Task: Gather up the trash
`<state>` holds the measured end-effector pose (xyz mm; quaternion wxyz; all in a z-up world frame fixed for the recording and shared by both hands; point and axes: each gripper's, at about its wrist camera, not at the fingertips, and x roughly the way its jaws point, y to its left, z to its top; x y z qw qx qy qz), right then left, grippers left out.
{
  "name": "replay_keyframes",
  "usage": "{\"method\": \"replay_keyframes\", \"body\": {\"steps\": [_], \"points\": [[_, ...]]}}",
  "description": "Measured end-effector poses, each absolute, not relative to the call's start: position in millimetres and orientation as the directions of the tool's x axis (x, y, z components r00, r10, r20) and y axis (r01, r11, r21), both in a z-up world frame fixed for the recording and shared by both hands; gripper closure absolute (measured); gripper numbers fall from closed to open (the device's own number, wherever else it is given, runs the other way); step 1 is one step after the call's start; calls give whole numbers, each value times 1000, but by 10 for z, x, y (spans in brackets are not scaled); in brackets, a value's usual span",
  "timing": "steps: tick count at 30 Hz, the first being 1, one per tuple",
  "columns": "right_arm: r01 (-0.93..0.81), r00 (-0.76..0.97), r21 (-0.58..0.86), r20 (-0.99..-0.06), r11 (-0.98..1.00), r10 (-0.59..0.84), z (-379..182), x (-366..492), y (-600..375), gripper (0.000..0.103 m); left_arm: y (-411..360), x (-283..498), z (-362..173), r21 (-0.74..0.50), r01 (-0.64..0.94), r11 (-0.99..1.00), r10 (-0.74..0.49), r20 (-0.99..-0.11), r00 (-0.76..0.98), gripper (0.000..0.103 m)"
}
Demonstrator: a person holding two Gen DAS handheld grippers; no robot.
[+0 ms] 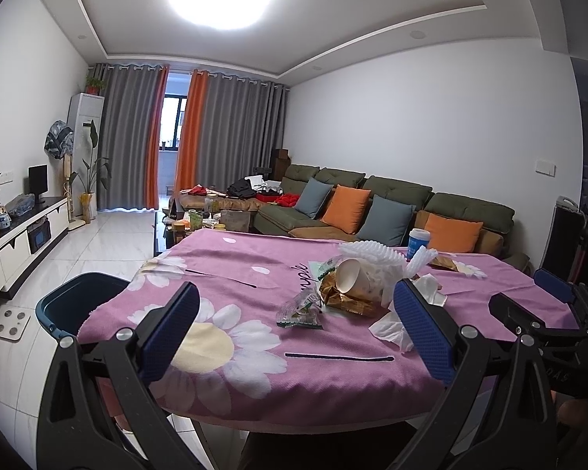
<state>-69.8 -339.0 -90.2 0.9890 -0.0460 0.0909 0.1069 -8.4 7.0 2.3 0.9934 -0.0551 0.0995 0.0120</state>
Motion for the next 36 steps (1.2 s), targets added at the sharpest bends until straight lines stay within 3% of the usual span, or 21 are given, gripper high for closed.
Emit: {"method": "replay_keyframes", "body": {"steps": [20,36], "points": [[-231,953,-58,-215,971,214,-851,-667,-3362,7,75,-131,80,-100,-20,995,5,-149,989,5],[-246,934,-15,-270,969,233,-844,-322,-3425,7,57,223,78,-66,-11,998,-3,-211,977,5]]}}
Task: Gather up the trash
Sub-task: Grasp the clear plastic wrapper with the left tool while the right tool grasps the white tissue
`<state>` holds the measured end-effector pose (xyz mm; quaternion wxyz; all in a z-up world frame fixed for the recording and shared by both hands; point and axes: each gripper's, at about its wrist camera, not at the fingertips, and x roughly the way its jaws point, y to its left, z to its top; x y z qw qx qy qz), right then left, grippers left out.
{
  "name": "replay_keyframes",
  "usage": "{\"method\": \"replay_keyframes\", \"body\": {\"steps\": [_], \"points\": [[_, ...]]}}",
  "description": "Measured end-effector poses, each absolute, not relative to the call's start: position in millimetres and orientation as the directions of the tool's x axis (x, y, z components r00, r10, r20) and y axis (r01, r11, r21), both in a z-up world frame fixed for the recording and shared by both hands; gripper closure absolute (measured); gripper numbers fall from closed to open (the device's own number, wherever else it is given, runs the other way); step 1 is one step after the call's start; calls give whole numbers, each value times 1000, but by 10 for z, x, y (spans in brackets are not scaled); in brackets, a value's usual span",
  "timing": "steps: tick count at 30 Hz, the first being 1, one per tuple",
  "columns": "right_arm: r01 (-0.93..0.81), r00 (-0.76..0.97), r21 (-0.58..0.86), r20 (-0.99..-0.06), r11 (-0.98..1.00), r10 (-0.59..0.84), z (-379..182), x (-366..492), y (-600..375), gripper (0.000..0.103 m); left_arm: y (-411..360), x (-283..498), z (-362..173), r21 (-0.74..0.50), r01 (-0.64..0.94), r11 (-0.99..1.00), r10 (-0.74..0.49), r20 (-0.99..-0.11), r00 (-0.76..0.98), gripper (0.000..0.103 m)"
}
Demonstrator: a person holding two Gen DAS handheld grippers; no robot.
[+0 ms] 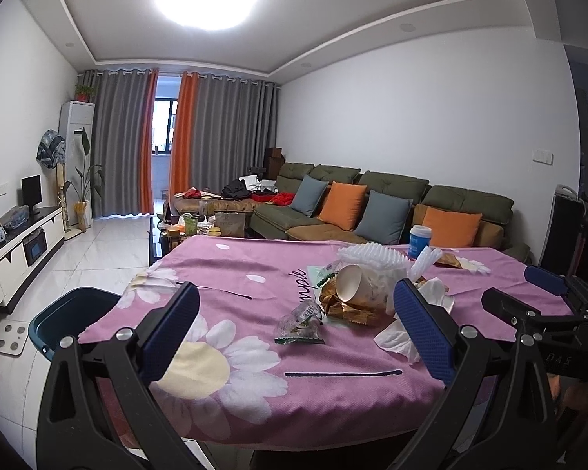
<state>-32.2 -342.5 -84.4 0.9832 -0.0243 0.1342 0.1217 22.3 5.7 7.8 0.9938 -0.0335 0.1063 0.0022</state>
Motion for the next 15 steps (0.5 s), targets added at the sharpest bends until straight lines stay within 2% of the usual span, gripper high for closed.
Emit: {"method": "replay_keyframes", "body": {"steps": [8,13,15], "points": [[-274,892,30,-366,961,266,-909,134,-3421,7,47,766,-50,-32,24,999,-33,-318,948,5],[-302,857,40,-426,952,290,-996,399,-3357,14,54,1163,-212,-25,49,998,-55,-415,908,6],[-315,841,40,-452,948,298,-1043,503,-3318,20,73,1303,-271,-27,43,999,-51,-446,893,6]]}}
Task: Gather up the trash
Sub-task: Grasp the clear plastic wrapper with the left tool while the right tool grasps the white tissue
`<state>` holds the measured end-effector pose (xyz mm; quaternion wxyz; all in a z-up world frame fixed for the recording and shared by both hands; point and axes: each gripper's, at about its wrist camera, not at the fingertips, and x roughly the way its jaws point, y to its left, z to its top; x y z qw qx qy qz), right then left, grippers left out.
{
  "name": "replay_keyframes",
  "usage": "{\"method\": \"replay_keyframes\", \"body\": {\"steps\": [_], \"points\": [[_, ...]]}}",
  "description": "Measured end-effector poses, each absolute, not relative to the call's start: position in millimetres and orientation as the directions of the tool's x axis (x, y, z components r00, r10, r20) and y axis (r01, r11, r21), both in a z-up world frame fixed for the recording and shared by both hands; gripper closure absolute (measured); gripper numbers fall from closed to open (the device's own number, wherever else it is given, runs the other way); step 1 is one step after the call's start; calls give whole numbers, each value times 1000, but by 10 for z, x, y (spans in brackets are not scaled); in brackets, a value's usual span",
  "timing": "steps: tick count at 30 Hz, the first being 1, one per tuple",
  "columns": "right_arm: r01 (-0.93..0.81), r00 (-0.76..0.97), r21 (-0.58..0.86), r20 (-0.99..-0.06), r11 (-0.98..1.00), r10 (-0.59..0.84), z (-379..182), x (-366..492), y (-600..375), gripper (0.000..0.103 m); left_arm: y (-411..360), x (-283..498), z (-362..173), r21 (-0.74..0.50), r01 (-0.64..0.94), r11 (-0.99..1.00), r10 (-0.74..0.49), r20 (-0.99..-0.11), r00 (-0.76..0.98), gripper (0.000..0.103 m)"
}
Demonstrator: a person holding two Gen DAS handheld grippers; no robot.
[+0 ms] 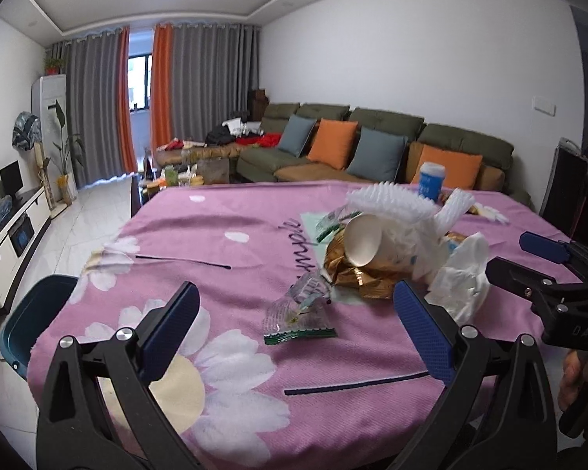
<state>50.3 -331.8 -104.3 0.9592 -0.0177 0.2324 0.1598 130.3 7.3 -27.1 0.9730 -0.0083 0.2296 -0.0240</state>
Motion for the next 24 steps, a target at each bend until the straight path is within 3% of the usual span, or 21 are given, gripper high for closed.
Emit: {"method": "replay_keyframes", "body": {"steps": [5,7,12,17,19,24], "points": [[-335,803,60,-504,940,319,-1138,674,-3251,33,111,1579,-399,-34,50,998,-61,-500,864,6],[-344,790,66,-519,937,327,-1165,734,-3233,39,107,1698,-469,-24,61,998,-64,-531,845,14],[-349,767,85,-547,933,336,-1208,799,-3222,50,92,1866,-608,-29,74,997,-77,-586,806,20],[-361,747,102,-564,927,353,-1246,830,-3216,70,120,2037,-757,-60,79,995,-99,-637,764,38],[-368,737,114,-569,923,364,-1252,832,-3205,76,146,2084,-818,-78,79,994,-111,-657,746,51],[-373,734,120,-568,920,372,-1232,832,-3219,89,219,2071,-816,-117,68,991,-128,-648,751,59]]}}
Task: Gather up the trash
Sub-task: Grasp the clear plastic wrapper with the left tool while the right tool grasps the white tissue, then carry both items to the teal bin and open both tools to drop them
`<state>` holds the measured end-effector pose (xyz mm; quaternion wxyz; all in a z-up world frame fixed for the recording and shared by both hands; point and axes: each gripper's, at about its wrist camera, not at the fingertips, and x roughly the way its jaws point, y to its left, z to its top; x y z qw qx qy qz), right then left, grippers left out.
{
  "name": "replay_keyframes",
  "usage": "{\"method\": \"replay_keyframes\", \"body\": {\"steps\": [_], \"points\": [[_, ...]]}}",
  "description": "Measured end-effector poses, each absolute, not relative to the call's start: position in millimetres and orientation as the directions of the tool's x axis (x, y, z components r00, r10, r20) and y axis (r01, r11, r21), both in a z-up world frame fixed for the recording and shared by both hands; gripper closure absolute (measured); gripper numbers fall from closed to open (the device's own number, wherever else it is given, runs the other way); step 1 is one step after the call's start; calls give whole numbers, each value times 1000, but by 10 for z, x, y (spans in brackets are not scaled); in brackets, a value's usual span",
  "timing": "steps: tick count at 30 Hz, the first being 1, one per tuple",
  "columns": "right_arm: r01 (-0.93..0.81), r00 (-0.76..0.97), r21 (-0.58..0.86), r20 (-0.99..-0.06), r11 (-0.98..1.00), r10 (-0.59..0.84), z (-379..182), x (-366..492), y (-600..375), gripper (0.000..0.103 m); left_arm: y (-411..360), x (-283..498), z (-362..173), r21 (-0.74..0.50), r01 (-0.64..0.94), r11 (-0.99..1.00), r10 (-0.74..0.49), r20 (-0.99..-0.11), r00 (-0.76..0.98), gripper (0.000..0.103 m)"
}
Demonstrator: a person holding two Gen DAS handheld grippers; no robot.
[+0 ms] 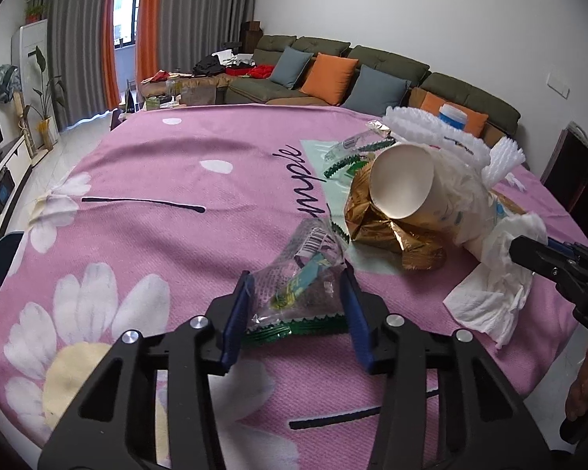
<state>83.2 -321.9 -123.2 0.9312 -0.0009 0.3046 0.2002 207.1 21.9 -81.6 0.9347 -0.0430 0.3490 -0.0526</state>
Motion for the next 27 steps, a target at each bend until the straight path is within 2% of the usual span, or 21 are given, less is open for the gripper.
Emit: {"method": "replay_keyframes", "body": {"steps": [5,12,17,27], "points": [[-381,734,125,-562,916,382,-1184,778,-3200,97,303,1975,-776,-167,61,984,-153,-622,768,62],[-432,747,92,-520,897,413,-978,652,-3021,98,504,1699,-570,-184,24,983,-125,-559,819,62],[-507,734,84,-479,858,481,-777,660,-2748,98,802,1459,-385,-187,-38,982,-65,-516,854,62],[-685,615,81,-469,724,634,-536,842,-1869,98,1522,992,-85,-178,-204,963,104,-454,885,62]]}}
